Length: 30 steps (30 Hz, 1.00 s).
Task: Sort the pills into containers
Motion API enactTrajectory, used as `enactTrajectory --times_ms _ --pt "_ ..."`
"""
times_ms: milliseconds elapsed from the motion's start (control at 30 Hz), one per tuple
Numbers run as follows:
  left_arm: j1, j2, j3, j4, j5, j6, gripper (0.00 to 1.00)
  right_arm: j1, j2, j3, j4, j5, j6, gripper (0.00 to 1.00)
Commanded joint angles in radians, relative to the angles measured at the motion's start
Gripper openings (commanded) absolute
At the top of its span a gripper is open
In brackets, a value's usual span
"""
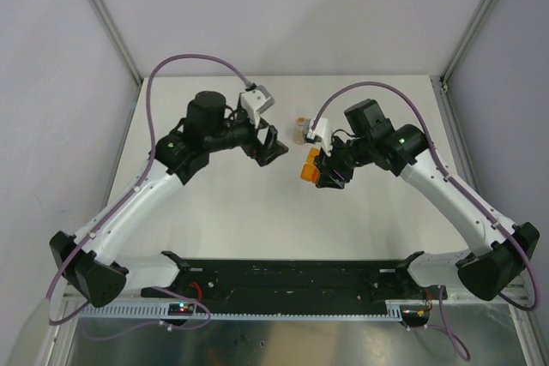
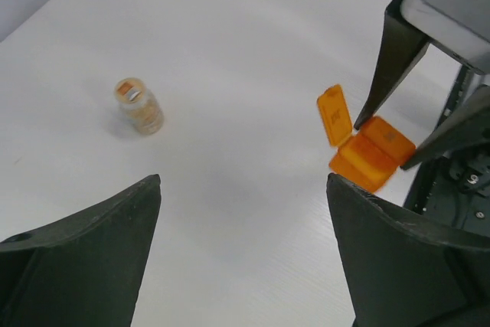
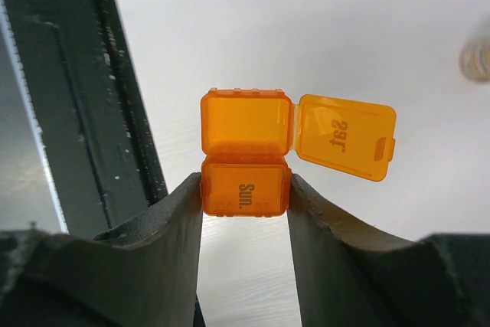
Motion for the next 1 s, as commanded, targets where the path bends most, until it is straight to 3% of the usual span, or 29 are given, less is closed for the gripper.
enactTrajectory --times_ms 0,267,567,800,967 --pt "0.076 -0.092 -0.029 0.035 -0.021 0.031 0.95 -0.059 -0.014 -0.081 0.129 0.069 0.06 0.0" --pt "0.145 -0.24 -0.114 0.018 -0.095 0.086 1.0 -0.133 0.076 -0.274 0.339 0.212 0.123 0.0" --pt "0.159 -0.273 -0.136 -0.003 -0.109 0.094 1.0 -0.147 0.256 -0.426 0.524 0.333 0.127 0.02" --pt "0.159 -0.269 -0.143 -0.003 -0.1 0.095 1.0 -0.154 0.334 -0.44 0.531 0.344 0.115 0.12" --pt "0.158 -0.27 -0.145 -0.003 -0.099 0.097 1.0 -0.156 0.36 -0.448 0.518 0.342 0.114 0.26"
